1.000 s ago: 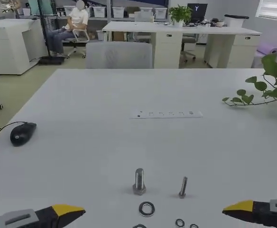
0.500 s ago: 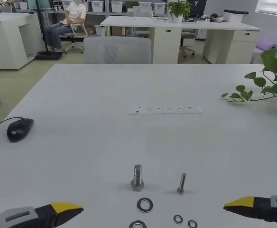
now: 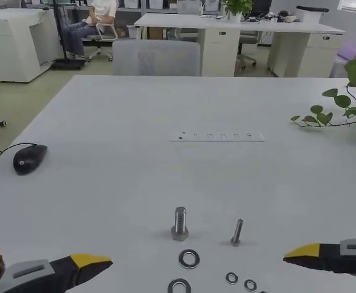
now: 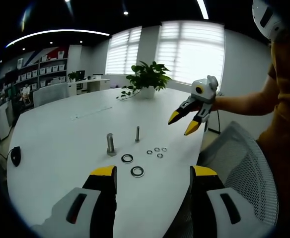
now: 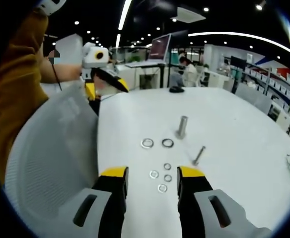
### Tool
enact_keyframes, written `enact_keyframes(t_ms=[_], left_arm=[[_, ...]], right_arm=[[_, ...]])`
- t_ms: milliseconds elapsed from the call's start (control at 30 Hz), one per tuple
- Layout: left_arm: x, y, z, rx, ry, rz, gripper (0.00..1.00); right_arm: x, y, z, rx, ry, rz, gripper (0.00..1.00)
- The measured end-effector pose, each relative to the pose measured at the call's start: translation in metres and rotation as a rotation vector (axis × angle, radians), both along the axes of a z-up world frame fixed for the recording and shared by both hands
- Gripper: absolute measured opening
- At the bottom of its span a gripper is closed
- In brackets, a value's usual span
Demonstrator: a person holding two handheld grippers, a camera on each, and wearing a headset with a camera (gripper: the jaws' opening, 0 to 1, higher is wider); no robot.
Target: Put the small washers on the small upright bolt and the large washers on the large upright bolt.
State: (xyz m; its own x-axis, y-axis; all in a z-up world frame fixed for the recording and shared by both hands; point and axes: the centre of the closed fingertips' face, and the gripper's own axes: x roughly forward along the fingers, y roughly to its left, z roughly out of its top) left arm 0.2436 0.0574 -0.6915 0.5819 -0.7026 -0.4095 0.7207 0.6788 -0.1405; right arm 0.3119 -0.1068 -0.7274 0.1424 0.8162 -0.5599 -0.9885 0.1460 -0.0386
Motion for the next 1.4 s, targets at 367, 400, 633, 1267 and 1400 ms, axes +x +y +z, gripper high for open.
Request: enact_keyframes(t_ms=[367, 400, 633, 1267, 1400], left_arm=[[-0.001, -0.004, -0.001, -0.021, 0.001, 0.018, 0.58], [-0.001, -0.004, -0.001, -0.024, -0.002, 0.022, 0.58], [-0.002, -0.004, -0.002, -0.031, -0.001, 0.033, 0.58], [-0.002, -0.001, 0.001, -0.053, -0.011, 0.061, 0.58], [-0.001, -0.001, 0.001, -0.053, -0.012, 0.061, 0.58]], right_arm=[[0.01, -0.002, -0.022, -0.154, 0.009, 0.089, 0.38], [0.009, -0.002, -0.025, -0.179, 0.021, 0.103, 0.37], [0.015, -0.005, -0.046, -0.344, 0.009, 0.164, 0.32], [0.019, -0.005, -0.085, -0.605, 0.019, 0.266, 0.28], [0.018, -0.004, -0.09, -0.628, 0.025, 0.284, 0.28]])
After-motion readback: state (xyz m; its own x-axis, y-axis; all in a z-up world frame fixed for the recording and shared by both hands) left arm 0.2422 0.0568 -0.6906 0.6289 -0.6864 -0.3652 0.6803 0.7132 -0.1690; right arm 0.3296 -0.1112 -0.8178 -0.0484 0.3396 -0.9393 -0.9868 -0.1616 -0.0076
